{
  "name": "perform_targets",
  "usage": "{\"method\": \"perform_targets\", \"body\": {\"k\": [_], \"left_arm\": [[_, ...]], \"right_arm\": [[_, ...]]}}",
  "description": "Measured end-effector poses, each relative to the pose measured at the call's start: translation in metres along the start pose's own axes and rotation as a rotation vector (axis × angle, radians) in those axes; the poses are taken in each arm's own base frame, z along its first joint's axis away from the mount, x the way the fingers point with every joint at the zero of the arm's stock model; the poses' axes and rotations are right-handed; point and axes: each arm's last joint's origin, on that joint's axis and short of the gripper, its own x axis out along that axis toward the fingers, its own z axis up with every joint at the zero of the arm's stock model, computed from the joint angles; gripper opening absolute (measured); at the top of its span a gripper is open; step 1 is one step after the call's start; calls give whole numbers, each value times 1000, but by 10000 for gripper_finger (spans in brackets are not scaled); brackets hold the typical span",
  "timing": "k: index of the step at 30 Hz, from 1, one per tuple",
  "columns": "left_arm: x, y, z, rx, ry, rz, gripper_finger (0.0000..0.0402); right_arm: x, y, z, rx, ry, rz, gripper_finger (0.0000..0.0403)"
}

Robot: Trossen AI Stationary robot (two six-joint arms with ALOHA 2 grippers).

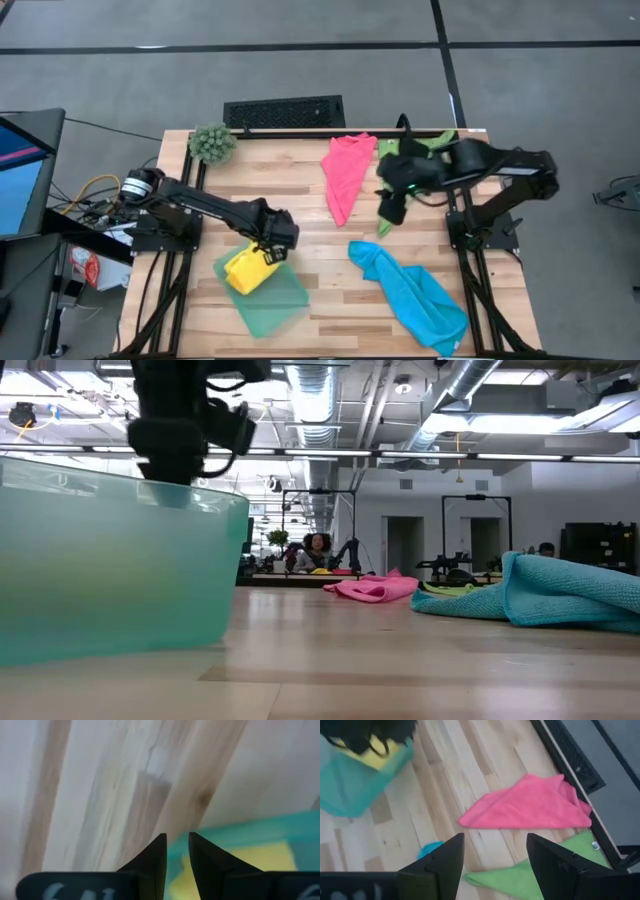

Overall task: Fold microfiber towels
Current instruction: Adjust the green bin, then fold the pink towel

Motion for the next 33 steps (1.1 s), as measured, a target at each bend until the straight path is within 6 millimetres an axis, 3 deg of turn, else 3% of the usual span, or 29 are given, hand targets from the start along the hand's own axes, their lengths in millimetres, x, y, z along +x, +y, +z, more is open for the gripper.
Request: {"method": "perform_targets", "body": {"k": [3, 8, 13, 17, 20, 24, 33], "left_arm": [[-12, 7, -6, -10, 3, 3, 73], [-49, 29, -15, -129, -122, -76, 74], [-77, 66, -4, -320, -349, -160, 102], [-79, 92, 20, -412, -515, -157, 151], [-68, 104, 47, -444, -603, -165, 192], [-34, 119, 79, -538, -615, -95, 229], [53, 153, 151, -652, -459, -4, 239]], "right_arm": [[21, 8, 5, -18, 62, -26, 240], [47, 14, 9, -104, 166, -67, 240], [50, 3, 13, -131, 161, -76, 240], [41, -15, 14, -97, 128, -89, 240], [32, -29, 13, -49, 103, -102, 240], [18, -46, 11, 30, 61, -116, 240], [1, -67, 4, 167, 18, -139, 240]]}}
